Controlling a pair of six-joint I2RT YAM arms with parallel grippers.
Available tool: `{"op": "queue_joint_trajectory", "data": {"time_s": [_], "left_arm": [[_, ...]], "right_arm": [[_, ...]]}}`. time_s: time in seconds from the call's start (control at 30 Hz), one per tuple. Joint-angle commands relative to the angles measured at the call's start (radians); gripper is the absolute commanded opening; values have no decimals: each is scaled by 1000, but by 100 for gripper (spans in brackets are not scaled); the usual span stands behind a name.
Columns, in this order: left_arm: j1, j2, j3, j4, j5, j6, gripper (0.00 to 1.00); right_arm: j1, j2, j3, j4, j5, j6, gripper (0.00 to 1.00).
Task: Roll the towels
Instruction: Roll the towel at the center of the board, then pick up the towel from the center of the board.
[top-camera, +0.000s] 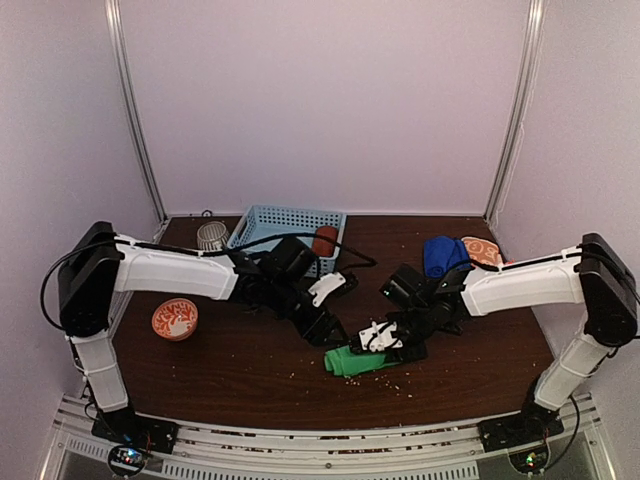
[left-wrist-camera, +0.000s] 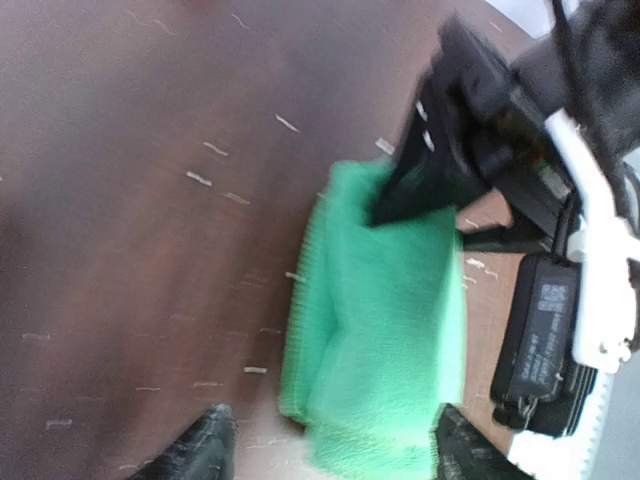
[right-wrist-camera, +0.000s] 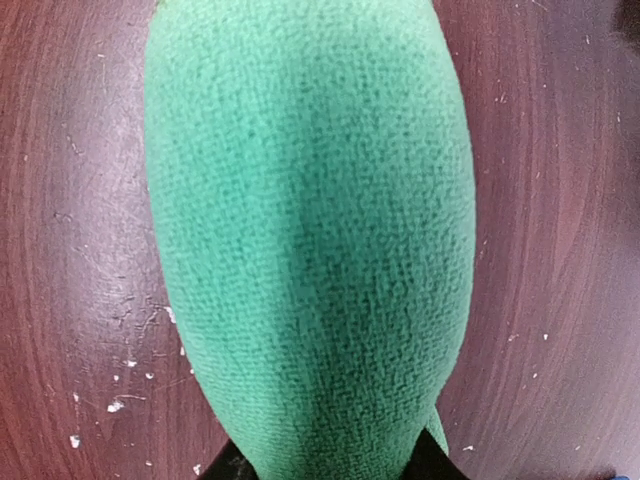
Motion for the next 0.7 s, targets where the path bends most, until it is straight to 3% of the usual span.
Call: {"op": "queue_joint_trajectory", "data": {"time_s": [0.0, 0.13, 0.23, 0.27, 0.3, 0.33, 0.4, 0.47, 0.53, 0.57, 0.67], "left_arm": [[7, -133, -115, 137, -325, -9, 77], [5, -329, -281, 305, -457, 31, 78], [6, -469, -370, 399, -667, 52, 82], [7, -509, -395, 450, -838, 40, 94], [9, -534, -420, 520, -1089, -1, 98], [22, -544, -422, 569, -1207, 13, 98], [41, -538, -400, 652, -1240, 190, 98], [40, -532, -334, 600, -1128, 238, 92], [33, -538, -290, 496, -832, 297, 66], [19, -539, -282, 459, -728, 316, 58], [-82, -546, -301, 453, -631, 380, 52]], "right_arm": [[-21, 139, 17, -263, -140, -26, 28], [-52, 217, 117, -361, -173, -32, 28], [-76, 291, 198, -442, -186, -18, 27], [-85, 319, 230, -466, -195, -10, 26], [-96, 348, 263, -497, -204, 1, 26], [-108, 385, 298, -523, -213, 12, 26], [-134, 459, 361, -583, -238, 24, 26], [-156, 508, 403, -634, -267, 21, 25], [-168, 537, 427, -665, -283, 17, 25], [-170, 545, 433, -671, -282, 16, 25], [-173, 574, 457, -680, -279, 29, 26]]}}
